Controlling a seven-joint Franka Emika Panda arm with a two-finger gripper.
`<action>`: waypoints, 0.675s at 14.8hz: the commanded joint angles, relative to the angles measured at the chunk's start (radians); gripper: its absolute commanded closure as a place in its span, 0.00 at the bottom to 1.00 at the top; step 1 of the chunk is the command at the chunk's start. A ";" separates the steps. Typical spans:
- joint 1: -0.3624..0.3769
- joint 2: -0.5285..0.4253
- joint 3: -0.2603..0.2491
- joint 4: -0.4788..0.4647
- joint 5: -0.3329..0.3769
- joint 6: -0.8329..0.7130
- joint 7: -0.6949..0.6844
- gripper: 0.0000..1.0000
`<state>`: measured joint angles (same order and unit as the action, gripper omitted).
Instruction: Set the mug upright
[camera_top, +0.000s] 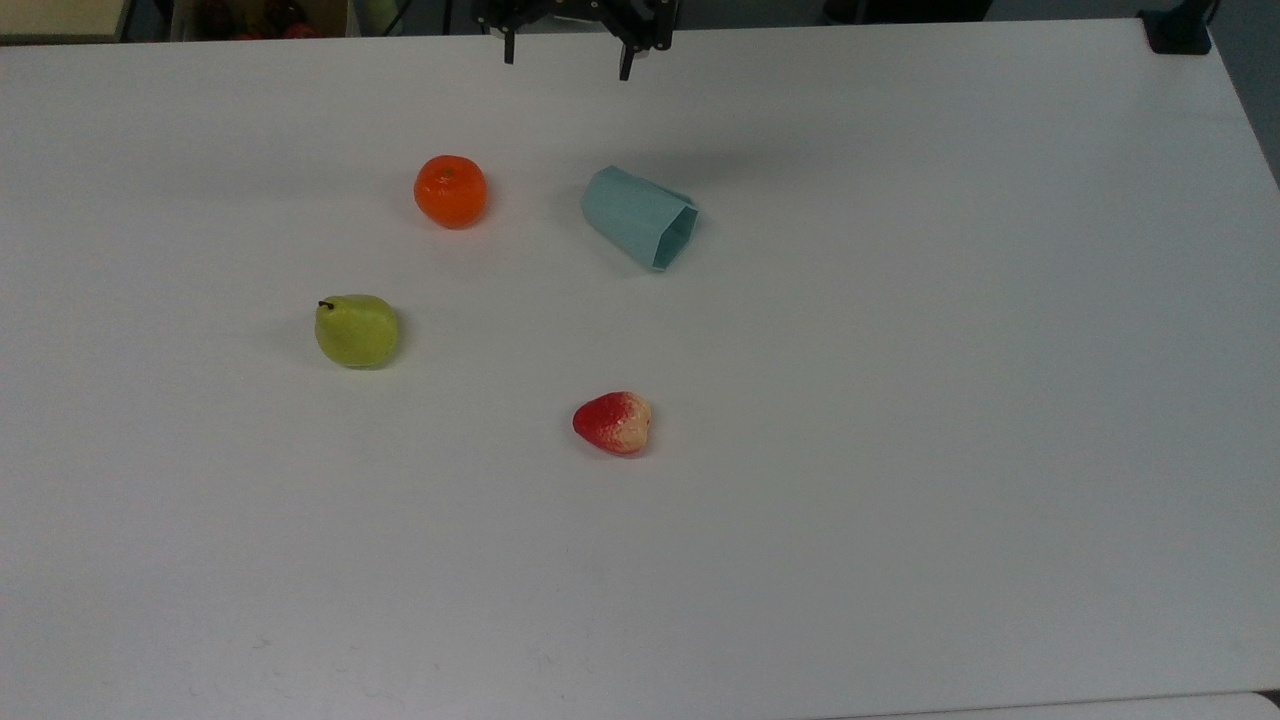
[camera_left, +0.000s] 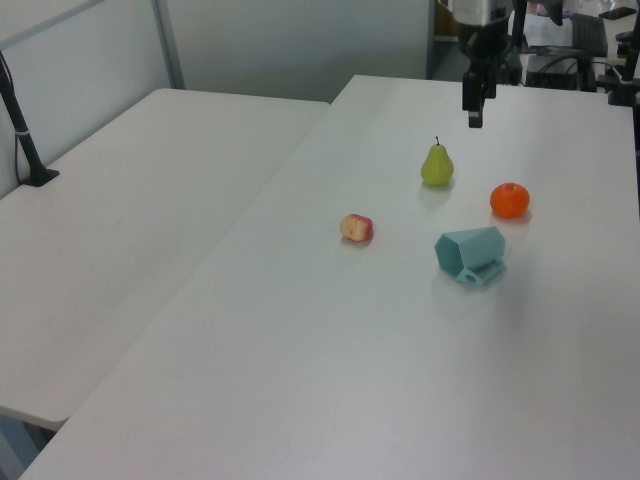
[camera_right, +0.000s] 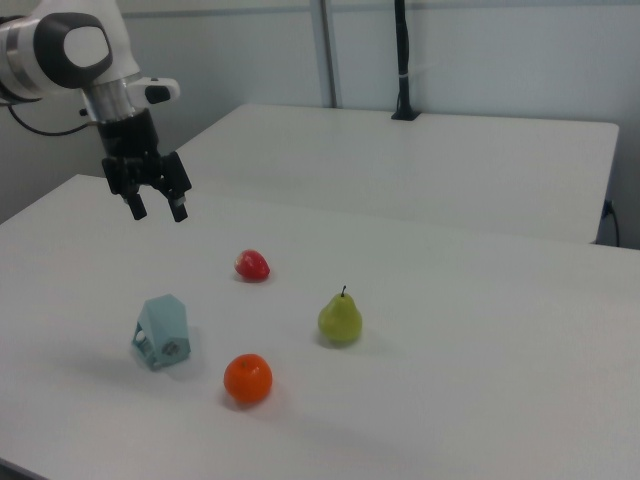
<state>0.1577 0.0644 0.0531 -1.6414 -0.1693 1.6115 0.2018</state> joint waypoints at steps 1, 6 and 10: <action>0.088 0.076 -0.007 0.066 -0.056 -0.044 0.164 0.00; 0.161 0.270 -0.006 0.159 -0.163 -0.042 0.413 0.01; 0.213 0.363 -0.006 0.163 -0.213 -0.038 0.553 0.01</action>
<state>0.3282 0.3564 0.0539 -1.5259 -0.3467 1.6031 0.6631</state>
